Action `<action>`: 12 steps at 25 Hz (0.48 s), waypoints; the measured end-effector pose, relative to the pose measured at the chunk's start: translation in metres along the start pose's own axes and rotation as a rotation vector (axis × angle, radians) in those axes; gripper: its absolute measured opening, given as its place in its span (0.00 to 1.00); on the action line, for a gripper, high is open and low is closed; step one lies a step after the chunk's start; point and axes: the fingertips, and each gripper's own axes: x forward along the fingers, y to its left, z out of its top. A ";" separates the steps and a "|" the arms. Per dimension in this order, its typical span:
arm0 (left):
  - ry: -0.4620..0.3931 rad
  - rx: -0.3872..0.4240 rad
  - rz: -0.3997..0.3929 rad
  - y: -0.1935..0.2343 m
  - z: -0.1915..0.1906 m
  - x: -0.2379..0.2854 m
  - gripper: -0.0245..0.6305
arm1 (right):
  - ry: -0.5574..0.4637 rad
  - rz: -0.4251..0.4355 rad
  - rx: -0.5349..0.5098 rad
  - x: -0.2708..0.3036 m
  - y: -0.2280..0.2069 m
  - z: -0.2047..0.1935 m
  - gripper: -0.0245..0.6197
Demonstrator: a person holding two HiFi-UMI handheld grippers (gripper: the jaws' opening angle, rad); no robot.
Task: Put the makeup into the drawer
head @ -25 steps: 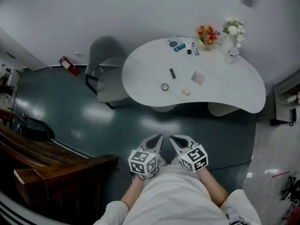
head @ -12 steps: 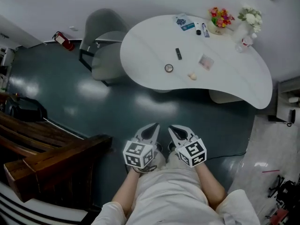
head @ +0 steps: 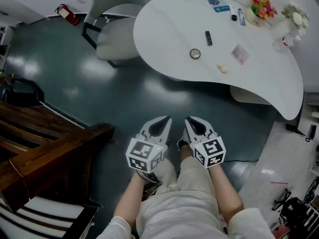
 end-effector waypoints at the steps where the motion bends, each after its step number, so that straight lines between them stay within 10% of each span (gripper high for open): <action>1: -0.003 0.003 0.000 0.004 -0.001 0.005 0.05 | -0.001 -0.004 -0.002 0.008 -0.004 -0.003 0.06; 12: 0.002 0.073 -0.018 0.050 -0.028 0.048 0.05 | -0.008 -0.035 -0.034 0.102 -0.036 -0.047 0.16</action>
